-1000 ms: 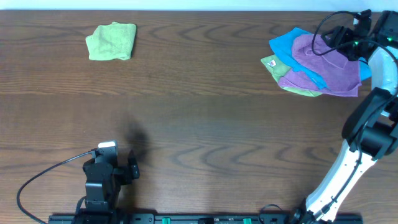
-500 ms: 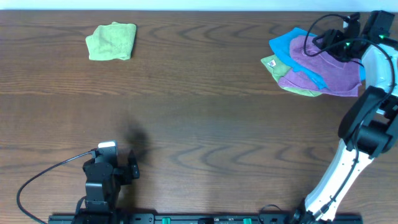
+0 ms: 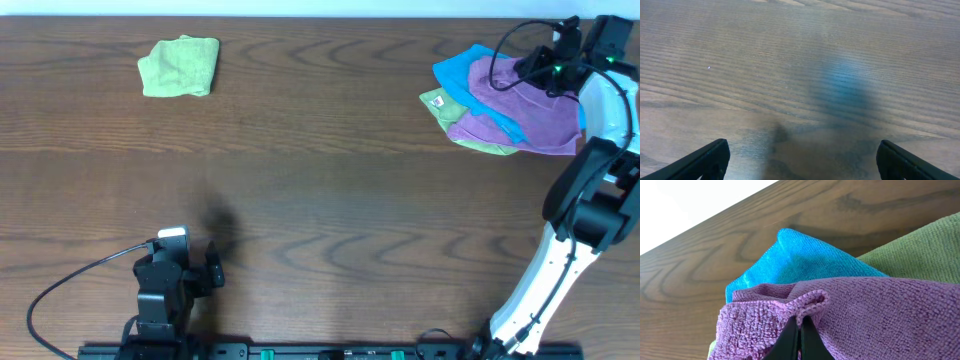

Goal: Fold the cloth
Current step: 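Grasp the purple cloth edge with the right gripper and lift it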

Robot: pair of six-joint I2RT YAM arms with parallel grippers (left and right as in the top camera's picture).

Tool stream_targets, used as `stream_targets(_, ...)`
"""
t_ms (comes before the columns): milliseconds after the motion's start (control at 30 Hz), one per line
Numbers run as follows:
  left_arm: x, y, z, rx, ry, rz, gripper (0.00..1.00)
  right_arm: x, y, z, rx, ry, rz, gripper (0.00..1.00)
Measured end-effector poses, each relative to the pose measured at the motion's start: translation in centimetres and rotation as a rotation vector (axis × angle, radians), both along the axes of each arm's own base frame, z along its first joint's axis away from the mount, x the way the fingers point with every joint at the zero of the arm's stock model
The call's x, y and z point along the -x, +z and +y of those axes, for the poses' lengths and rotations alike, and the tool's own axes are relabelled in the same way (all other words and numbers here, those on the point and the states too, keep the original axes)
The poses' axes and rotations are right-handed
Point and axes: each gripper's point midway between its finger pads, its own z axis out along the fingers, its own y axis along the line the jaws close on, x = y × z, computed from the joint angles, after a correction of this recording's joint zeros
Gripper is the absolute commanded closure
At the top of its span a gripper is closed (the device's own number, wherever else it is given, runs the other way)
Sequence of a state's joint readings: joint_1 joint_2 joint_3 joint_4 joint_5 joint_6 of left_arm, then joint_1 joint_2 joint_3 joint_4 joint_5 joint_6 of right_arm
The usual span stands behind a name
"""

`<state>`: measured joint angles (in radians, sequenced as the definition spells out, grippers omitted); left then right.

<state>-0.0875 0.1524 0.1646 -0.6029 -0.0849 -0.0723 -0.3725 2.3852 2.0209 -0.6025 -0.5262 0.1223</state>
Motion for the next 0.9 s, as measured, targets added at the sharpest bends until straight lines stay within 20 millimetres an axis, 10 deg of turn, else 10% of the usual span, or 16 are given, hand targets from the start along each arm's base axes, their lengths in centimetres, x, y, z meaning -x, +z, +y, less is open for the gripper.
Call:
stream_targets(367,0.0,0.0,0.0,0.000,0.000,0.000,0.05,3.0,-0.1,5.4,-0.029,0.119,0.149,0.99)
stream_targets(700,0.0,0.0,0.0,0.000,0.000,-0.001,0.05,7.2,15.5,12.1,0.190,0.265,-0.024,0.99)
stream_targets(900,0.0,0.0,0.0,0.000,0.000,-0.001,0.05,12.7,16.6,21.4,0.222,0.492,0.065,0.99)
